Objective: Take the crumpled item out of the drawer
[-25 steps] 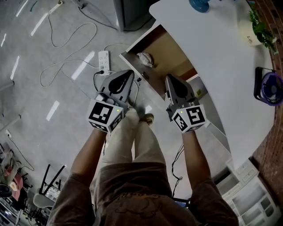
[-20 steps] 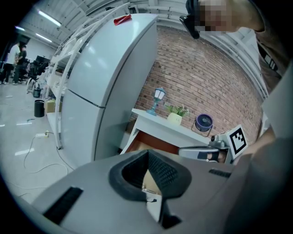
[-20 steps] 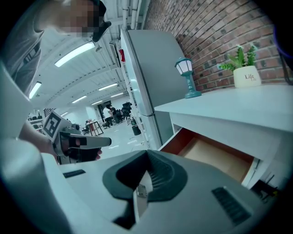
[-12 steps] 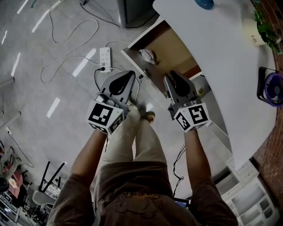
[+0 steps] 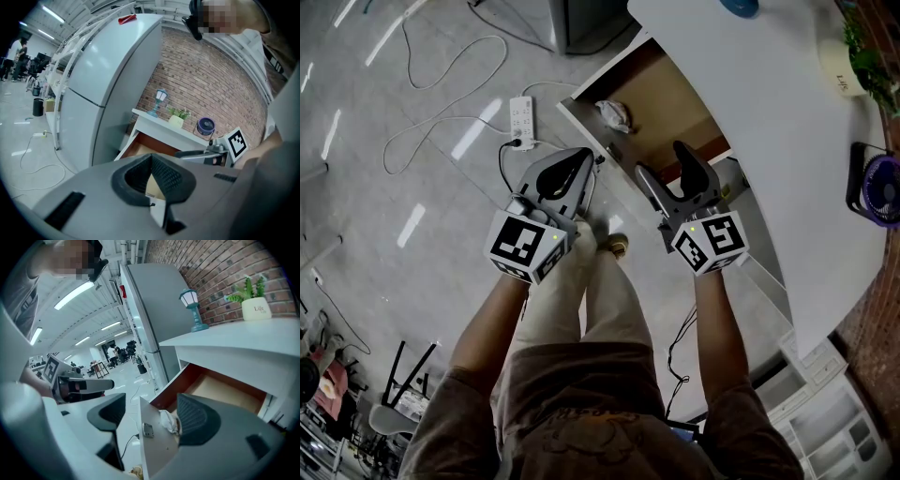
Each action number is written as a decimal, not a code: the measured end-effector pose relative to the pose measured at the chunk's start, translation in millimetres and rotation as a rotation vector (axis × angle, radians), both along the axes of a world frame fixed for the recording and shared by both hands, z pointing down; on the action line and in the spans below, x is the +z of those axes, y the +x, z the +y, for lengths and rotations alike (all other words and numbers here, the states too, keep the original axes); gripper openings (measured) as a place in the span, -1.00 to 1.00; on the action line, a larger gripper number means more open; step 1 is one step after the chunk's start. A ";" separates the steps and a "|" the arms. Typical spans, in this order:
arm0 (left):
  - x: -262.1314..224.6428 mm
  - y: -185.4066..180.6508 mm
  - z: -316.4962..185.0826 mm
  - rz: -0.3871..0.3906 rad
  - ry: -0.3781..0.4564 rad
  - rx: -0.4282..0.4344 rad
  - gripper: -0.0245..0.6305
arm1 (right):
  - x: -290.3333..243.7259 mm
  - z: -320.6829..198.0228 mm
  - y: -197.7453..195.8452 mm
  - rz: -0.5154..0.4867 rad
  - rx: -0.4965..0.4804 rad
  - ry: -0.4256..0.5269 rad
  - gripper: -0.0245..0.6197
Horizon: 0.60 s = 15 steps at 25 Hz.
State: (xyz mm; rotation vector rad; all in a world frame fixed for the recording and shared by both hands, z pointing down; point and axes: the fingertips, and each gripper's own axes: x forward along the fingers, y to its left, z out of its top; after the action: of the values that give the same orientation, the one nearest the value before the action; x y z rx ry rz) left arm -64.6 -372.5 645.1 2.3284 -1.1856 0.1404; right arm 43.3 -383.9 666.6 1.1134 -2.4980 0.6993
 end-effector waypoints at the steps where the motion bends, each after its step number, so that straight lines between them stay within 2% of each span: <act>1: -0.2 0.0 -0.4 0.001 0.001 0.003 -0.91 | 0.3 -1.8 -0.1 -0.003 0.004 -0.002 0.19; 3: -0.3 -1.2 -0.6 0.002 0.002 0.005 -0.91 | 1.1 -5.3 -0.8 0.006 0.005 -0.001 0.34; 5: 0.3 -4.0 0.4 0.001 0.001 0.004 -0.91 | 2.2 -8.3 -2.1 0.015 0.003 0.001 0.41; 15: 5.5 -11.7 7.7 -0.002 -0.013 0.000 -0.91 | 20.5 -30.6 -10.4 0.104 -0.074 0.017 0.42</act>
State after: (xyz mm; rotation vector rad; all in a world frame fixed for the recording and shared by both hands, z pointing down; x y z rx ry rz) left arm -76.4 -364.7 650.6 2.3182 -1.1817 0.1495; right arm 32.9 -414.5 687.1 1.0296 -2.4480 0.5864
